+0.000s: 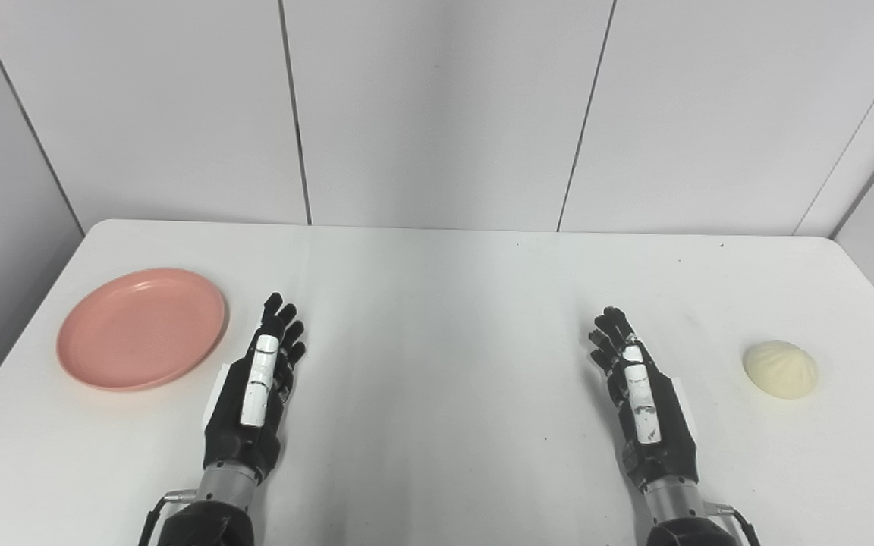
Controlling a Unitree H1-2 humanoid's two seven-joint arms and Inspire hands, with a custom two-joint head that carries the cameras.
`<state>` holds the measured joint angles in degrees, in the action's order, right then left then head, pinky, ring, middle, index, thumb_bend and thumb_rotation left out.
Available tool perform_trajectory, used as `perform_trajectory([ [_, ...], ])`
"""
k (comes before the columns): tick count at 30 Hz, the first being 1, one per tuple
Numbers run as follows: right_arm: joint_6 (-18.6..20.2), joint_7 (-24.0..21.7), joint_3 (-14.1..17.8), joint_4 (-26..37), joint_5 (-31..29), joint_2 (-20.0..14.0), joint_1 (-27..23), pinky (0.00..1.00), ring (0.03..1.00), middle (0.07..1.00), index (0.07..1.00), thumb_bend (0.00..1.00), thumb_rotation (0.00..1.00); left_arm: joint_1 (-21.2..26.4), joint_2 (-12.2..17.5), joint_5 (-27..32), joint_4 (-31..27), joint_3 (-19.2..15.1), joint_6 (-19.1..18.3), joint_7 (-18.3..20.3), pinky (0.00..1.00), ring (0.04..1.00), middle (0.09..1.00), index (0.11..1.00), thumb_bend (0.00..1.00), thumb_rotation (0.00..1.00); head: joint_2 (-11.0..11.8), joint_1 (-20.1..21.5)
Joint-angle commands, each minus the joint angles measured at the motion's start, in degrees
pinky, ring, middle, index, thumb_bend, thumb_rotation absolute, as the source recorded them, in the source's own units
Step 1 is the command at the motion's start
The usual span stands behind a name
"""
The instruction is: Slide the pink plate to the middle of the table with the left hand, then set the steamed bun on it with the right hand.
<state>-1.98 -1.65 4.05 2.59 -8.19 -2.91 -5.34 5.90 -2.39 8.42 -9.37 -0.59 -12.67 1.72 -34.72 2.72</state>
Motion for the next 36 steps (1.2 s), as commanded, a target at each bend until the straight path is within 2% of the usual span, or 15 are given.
perform_trajectory([
  [1,-1.9,-0.2,0.1,1.5,0.0,0.1,-1.5,0.94,0.907,0.907,0.892,0.83,0.9,2.0,0.0,0.0,-1.9,0.3,0.4,0.2,1.0,0.994,1.0,1.0,0.69,0.89,0.0,0.0],
  [21,-2.2,-0.4,0.2,0.8,-0.8,0.2,-1.7,0.94,0.904,0.9,0.881,0.83,0.88,2.1,0.0,-0.2,-1.2,0.4,0.8,0.3,1.0,0.99,1.0,1.0,0.68,0.9,0.7,-0.4],
  [26,-3.3,-1.1,0.4,-0.8,-1.1,-0.5,-1.9,0.94,0.907,0.905,0.887,0.81,0.89,2.5,-0.4,-0.7,0.6,0.8,2.3,0.2,1.0,0.989,1.0,1.0,0.7,0.9,1.9,-2.1],
  [27,-3.6,-1.4,0.5,-1.3,-1.2,-0.8,-1.9,0.94,0.907,0.905,0.887,0.81,0.89,2.6,-0.6,-1.1,1.1,1.0,2.8,0.1,1.0,0.989,1.0,1.0,0.7,0.9,2.9,-3.5],
  [30,-4.2,-1.8,0.7,-2.3,-1.5,-1.4,-1.9,0.95,0.907,0.905,0.89,0.82,0.89,2.5,-1.0,-1.9,2.3,1.4,3.8,-0.2,1.0,0.981,1.0,1.0,0.67,0.92,3.6,-4.6],
  [36,-6.1,-3.5,1.6,-4.6,-3.2,-2.9,-1.7,0.96,0.912,0.909,0.904,0.81,0.9,2.4,-2.2,-4.3,4.5,2.7,6.3,-1.2,1.0,0.97,1.0,1.0,0.66,0.92,6.1,-10.5],
])
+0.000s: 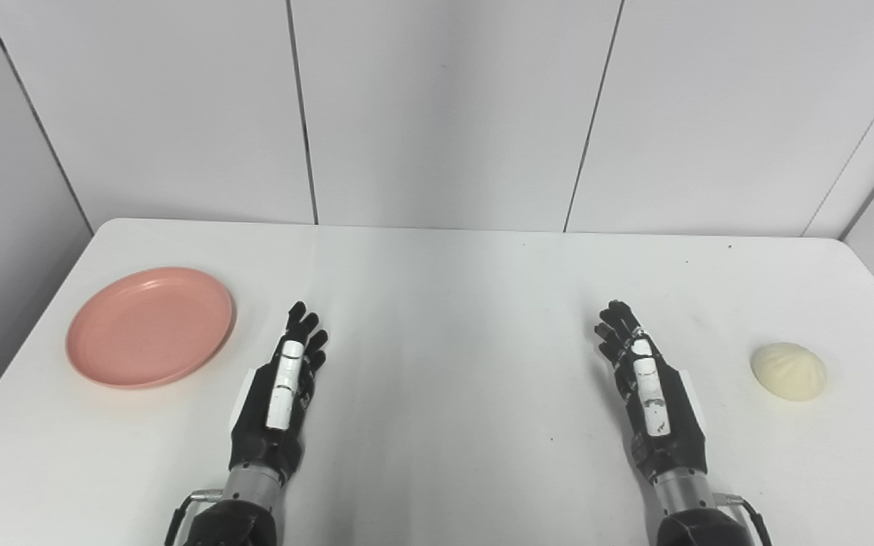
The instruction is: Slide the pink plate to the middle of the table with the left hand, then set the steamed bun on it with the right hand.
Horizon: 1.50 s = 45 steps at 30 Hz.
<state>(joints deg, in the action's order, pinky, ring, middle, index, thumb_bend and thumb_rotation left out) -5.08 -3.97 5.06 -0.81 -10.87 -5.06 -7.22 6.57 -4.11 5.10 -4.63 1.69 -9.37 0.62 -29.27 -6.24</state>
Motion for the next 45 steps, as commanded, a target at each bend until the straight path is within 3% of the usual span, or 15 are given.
perform_trajectory([
  [1,-3.3,-1.4,0.7,-1.5,-0.7,-1.0,0.2,0.97,0.914,0.912,0.908,0.81,0.9,1.8,-0.6,-1.3,0.1,0.6,3.4,-0.3,1.0,0.965,1.0,1.0,0.66,0.93,0.6,-1.5],
  [5,-5.0,-2.6,1.1,-3.2,-1.4,-1.9,0.3,0.98,0.922,0.92,0.915,0.8,0.92,1.7,-1.4,-2.5,2.1,1.3,5.6,-0.6,1.0,0.962,1.0,1.0,0.66,0.96,2.7,-4.6],
  [13,-7.5,-3.7,1.8,-5.9,-2.6,-2.5,0.3,0.97,0.908,0.91,0.901,0.78,0.92,1.6,-2.2,-3.0,4.4,2.0,7.6,-1.0,1.0,0.965,1.0,1.0,0.63,1.0,4.9,-6.2],
  [27,-7.3,-4.4,2.2,-7.3,-3.6,-2.1,0.6,0.98,0.925,0.916,0.904,0.75,0.91,1.2,-2.6,-3.1,7.0,2.0,10.4,-1.0,1.0,0.956,1.0,1.0,0.67,0.98,8.6,-7.1],
  [40,-7.3,-4.4,1.8,-6.5,-3.0,-1.6,1.0,0.99,0.936,0.92,0.915,0.7,0.93,1.0,-2.1,-2.5,7.6,1.7,11.6,-0.5,1.0,0.966,1.0,1.0,0.64,0.98,8.9,-6.1],
  [45,-7.3,-3.9,1.6,-5.8,-1.9,-1.2,1.1,0.98,0.925,0.913,0.908,0.71,0.93,0.9,-1.7,-1.9,6.8,1.3,11.7,0.2,1.0,0.971,1.0,1.0,0.63,0.98,7.1,-4.7],
])
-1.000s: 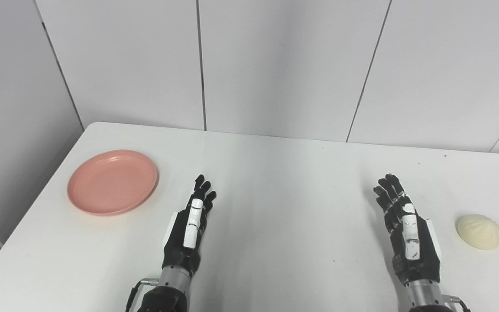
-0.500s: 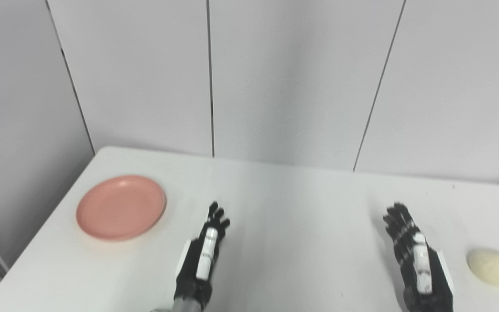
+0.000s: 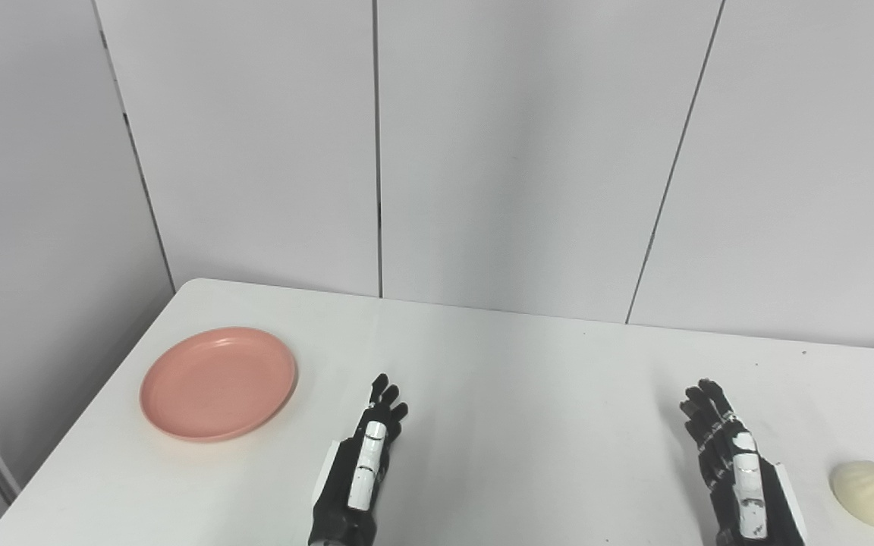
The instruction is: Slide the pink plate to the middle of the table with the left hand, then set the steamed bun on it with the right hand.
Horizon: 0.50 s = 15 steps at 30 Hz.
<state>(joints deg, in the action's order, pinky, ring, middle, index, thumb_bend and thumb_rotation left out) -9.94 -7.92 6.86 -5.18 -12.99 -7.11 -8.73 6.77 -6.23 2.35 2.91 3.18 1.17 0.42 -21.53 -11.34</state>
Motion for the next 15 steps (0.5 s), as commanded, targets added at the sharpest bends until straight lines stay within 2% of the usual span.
perform_trajectory([
  [1,-2.5,0.1,-0.3,-1.1,0.6,0.9,2.6,0.98,0.924,0.913,0.908,0.71,0.94,0.7,0.6,0.7,-1.0,-0.4,1.5,0.4,1.0,0.972,1.0,1.0,0.63,0.97,-1.3,0.8],
  [3,-2.3,0.4,-0.5,-0.4,1.2,1.2,2.8,0.96,0.917,0.906,0.901,0.73,0.93,0.7,0.9,0.2,-2.2,-0.7,2.0,0.3,1.0,0.961,0.986,1.0,0.64,0.96,-2.2,1.5],
  [7,-1.8,0.7,-0.6,0.8,1.7,1.7,3.2,0.97,0.919,0.907,0.902,0.72,0.93,1.6,1.1,2.5,-6.4,-2.5,2.0,0.3,1.0,0.945,0.96,1.0,0.64,0.92,-2.4,2.0],
  [8,-1.6,0.8,-0.6,1.0,1.8,1.8,3.3,0.96,0.919,0.904,0.899,0.73,0.93,1.9,1.1,3.4,-7.4,-3.0,2.0,0.3,1.0,0.938,0.95,1.0,0.67,0.89,-2.4,2.1],
  [11,-1.1,1.2,-0.4,1.3,1.6,2.3,3.3,0.96,0.916,0.896,0.889,0.75,0.92,3.5,1.8,5.2,-11.3,-4.4,0.2,0.2,1.0,0.93,0.944,1.0,0.77,0.86,-2.6,2.4],
  [15,-1.2,1.4,-0.6,1.2,1.8,2.5,3.2,0.97,0.914,0.896,0.889,0.77,0.92,7.3,3.8,8.3,-15.7,-7.7,-4.9,-0.9,0.95,0.912,0.928,0.995,0.8,0.87,-2.3,2.7],
])
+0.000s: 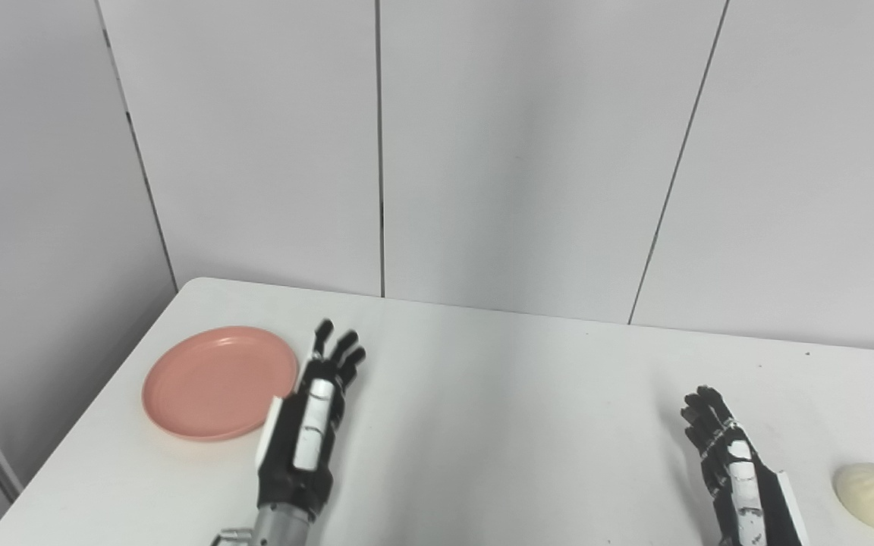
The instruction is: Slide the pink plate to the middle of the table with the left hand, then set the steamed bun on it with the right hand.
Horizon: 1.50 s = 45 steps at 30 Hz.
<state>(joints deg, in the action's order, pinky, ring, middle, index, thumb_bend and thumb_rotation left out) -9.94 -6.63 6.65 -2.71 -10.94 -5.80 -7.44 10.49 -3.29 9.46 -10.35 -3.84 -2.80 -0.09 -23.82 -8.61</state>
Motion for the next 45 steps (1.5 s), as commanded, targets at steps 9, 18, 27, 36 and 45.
perform_trajectory([
  [9,-1.3,0.2,-0.5,-1.6,0.1,1.1,2.0,0.97,0.917,0.895,0.886,0.76,0.91,13.1,9.1,3.7,0.2,-7.4,-1.0,0.2,0.85,0.816,0.834,0.838,0.82,0.89,0.5,-0.2],
  [18,-1.2,0.2,0.0,-1.7,-0.7,1.1,2.0,0.94,0.903,0.877,0.878,0.75,0.89,18.8,19.8,5.4,10.2,-12.0,2.0,3.5,0.83,0.815,0.814,0.788,0.88,0.9,0.2,-0.3],
  [27,-1.3,0.1,0.1,-2.1,-0.9,1.1,1.8,0.93,0.895,0.864,0.876,0.76,0.88,21.8,25.8,7.2,22.8,-15.3,6.1,5.2,0.82,0.804,0.811,0.789,0.85,0.89,0.1,-0.3],
  [36,-1.3,0.0,0.3,-2.4,-1.6,1.0,1.6,0.93,0.884,0.849,0.869,0.76,0.88,25.4,29.6,8.9,39.2,-18.4,11.8,6.1,0.86,0.849,0.848,0.845,0.88,0.92,-0.3,-0.3],
  [45,-1.1,-0.3,0.3,-2.7,-2.1,0.6,1.5,0.91,0.874,0.837,0.856,0.77,0.86,27.2,31.5,10.1,53.4,-19.9,16.0,6.9,0.85,0.849,0.836,0.883,0.84,0.93,-0.6,-0.4],
])
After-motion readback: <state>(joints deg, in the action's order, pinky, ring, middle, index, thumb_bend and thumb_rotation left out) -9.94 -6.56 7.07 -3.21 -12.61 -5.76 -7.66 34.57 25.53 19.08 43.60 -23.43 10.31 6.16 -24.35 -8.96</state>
